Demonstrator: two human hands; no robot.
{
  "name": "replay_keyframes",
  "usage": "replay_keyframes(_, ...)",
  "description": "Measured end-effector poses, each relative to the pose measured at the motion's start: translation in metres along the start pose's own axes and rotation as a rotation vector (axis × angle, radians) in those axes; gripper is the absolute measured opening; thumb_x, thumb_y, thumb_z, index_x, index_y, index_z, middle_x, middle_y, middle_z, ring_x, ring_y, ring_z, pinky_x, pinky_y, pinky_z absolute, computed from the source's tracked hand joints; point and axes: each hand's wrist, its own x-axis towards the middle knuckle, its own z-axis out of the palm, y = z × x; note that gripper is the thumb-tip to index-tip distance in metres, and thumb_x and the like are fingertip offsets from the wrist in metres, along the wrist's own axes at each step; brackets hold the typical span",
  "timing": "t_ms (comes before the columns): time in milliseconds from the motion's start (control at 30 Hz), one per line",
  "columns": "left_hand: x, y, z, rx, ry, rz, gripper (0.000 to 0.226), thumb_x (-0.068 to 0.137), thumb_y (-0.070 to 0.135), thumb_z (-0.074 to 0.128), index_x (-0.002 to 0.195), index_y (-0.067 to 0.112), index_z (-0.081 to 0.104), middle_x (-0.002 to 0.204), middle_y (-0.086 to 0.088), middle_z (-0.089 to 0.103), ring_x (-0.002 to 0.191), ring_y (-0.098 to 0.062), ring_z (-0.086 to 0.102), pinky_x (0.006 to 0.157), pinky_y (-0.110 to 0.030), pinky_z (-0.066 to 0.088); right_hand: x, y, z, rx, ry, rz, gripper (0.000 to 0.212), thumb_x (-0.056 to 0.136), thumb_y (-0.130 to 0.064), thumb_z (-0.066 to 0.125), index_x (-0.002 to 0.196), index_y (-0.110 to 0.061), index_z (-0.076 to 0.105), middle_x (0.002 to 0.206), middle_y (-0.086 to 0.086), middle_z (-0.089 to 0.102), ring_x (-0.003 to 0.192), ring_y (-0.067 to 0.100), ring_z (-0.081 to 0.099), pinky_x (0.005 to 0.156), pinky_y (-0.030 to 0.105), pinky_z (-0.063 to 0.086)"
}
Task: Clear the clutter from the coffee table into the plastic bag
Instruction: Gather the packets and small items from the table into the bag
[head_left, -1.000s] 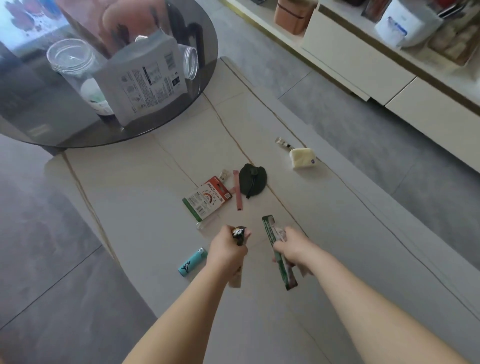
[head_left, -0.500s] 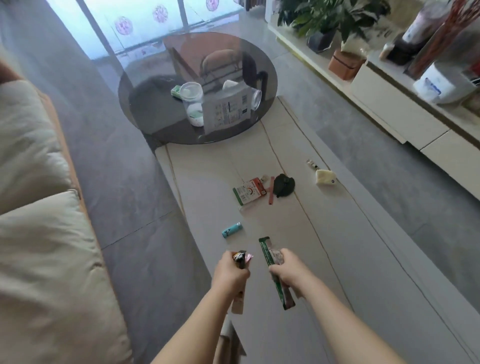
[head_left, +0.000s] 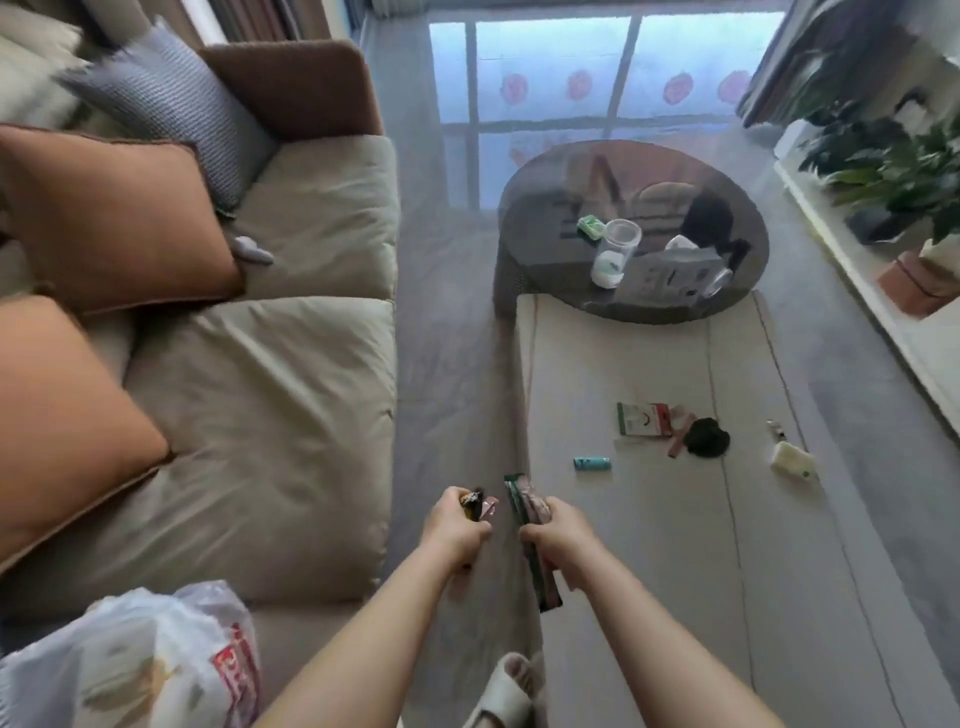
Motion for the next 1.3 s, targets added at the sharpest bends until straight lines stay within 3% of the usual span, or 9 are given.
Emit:
replay_keyframes(233, -0.031, -0.110, -0.100, -0.299, 0.143, -0.102, 0.067, 0.054, 0.022, 0.065, 0.120, 0.011, 0.054, 0.113, -0.012, 0.065, 0.104, -0.029, 0.063, 0.091, -0.038, 0.052, -0.028, -0.048, 0.125, -0.159, -0.160, -0.132, 0.019, 0.065, -0.013, 0.060, 0.081, -0.016, 0.052, 0.090, 0.020, 0.069, 0.087, 0.036, 0.068, 0.065, 0.038, 0.051)
replay_keyframes(300, -0.052, -0.142, -0.130, -0.367, 0.204, -0.131, 0.058, 0.066, 0.013, 0.068, 0.121, 0.007, 0.053, 0.115, -0.013, 0.064, 0.105, -0.029, 0.062, 0.090, -0.033, 0.051, -0.043, -0.061, 0.167, -0.207, -0.221, -0.166, 0.021, 0.062, -0.015, 0.061, 0.081, -0.017, 0.052, 0.089, 0.020, 0.069, 0.087, 0.036, 0.069, 0.068, 0.041, 0.054)
replay_keyframes(367, -0.072, -0.175, -0.155, -0.403, 0.256, -0.162, 0.046, 0.078, 0.005, 0.066, 0.122, 0.006, 0.051, 0.118, -0.010, 0.062, 0.106, -0.024, 0.059, 0.087, -0.024, 0.045, -0.070, -0.077, 0.206, -0.250, -0.280, -0.202, 0.021, 0.066, -0.013, 0.063, 0.084, -0.017, 0.053, 0.086, 0.016, 0.068, 0.086, 0.034, 0.069, 0.066, 0.037, 0.053)
replay_keyframes(500, -0.104, -0.245, -0.192, -0.516, 0.314, -0.222, 0.048, 0.078, 0.008, 0.066, 0.123, 0.012, 0.051, 0.116, -0.007, 0.063, 0.107, -0.024, 0.060, 0.091, -0.027, 0.048, -0.110, -0.095, 0.281, -0.277, -0.383, -0.214, 0.024, 0.074, -0.005, 0.065, 0.093, -0.011, 0.052, 0.084, 0.014, 0.065, 0.063, 0.021, 0.063, 0.049, 0.023, 0.048)
replay_keyframes(633, -0.127, -0.309, -0.218, -0.601, 0.383, -0.305, 0.058, 0.080, 0.012, 0.068, 0.133, 0.011, 0.046, 0.125, -0.010, 0.060, 0.112, -0.025, 0.058, 0.097, -0.030, 0.046, -0.132, -0.091, 0.351, -0.363, -0.454, -0.222, 0.031, 0.059, -0.014, 0.065, 0.087, -0.014, 0.052, 0.092, 0.022, 0.068, 0.086, 0.037, 0.069, 0.069, 0.044, 0.056)
replay_keyframes(767, -0.139, -0.364, -0.243, -0.645, 0.440, -0.412, 0.061, 0.083, 0.016, 0.065, 0.138, 0.014, 0.040, 0.133, -0.009, 0.054, 0.118, -0.026, 0.054, 0.098, -0.028, 0.042, -0.162, -0.099, 0.405, -0.458, -0.502, -0.223, 0.025, 0.074, -0.007, 0.064, 0.094, -0.011, 0.049, 0.099, 0.021, 0.066, 0.087, 0.031, 0.068, 0.054, 0.028, 0.047)
replay_keyframes(900, -0.134, -0.412, -0.258, -0.665, 0.473, -0.489, 0.057, 0.086, 0.021, 0.065, 0.137, 0.012, 0.042, 0.129, -0.010, 0.057, 0.114, -0.027, 0.057, 0.097, -0.031, 0.047, -0.166, -0.100, 0.453, -0.576, -0.537, -0.260, 0.060, 0.077, -0.017, 0.070, 0.130, -0.011, 0.042, 0.093, 0.004, 0.057, 0.076, 0.016, 0.055, 0.051, 0.021, 0.041)
replay_keyframes(1067, -0.109, -0.459, -0.261, -0.681, 0.460, -0.568, 0.056, 0.086, 0.015, 0.064, 0.136, 0.008, 0.041, 0.127, -0.010, 0.057, 0.112, -0.026, 0.057, 0.084, -0.025, 0.043, -0.151, -0.087, 0.503, -0.716, -0.554, -0.217, 0.050, 0.081, -0.006, 0.062, 0.128, -0.009, 0.042, 0.103, 0.005, 0.053, 0.098, 0.022, 0.055, 0.084, 0.032, 0.052)
replay_keyframes(1300, -0.086, -0.479, -0.263, -0.669, 0.430, -0.633, 0.066, 0.081, 0.011, 0.065, 0.141, 0.010, 0.038, 0.132, -0.011, 0.055, 0.116, -0.027, 0.056, 0.094, -0.029, 0.047, -0.142, -0.089, 0.539, -0.755, -0.574, -0.177, 0.048, 0.082, -0.010, 0.064, 0.122, -0.008, 0.039, 0.101, 0.007, 0.052, 0.091, 0.020, 0.052, 0.069, 0.028, 0.043)
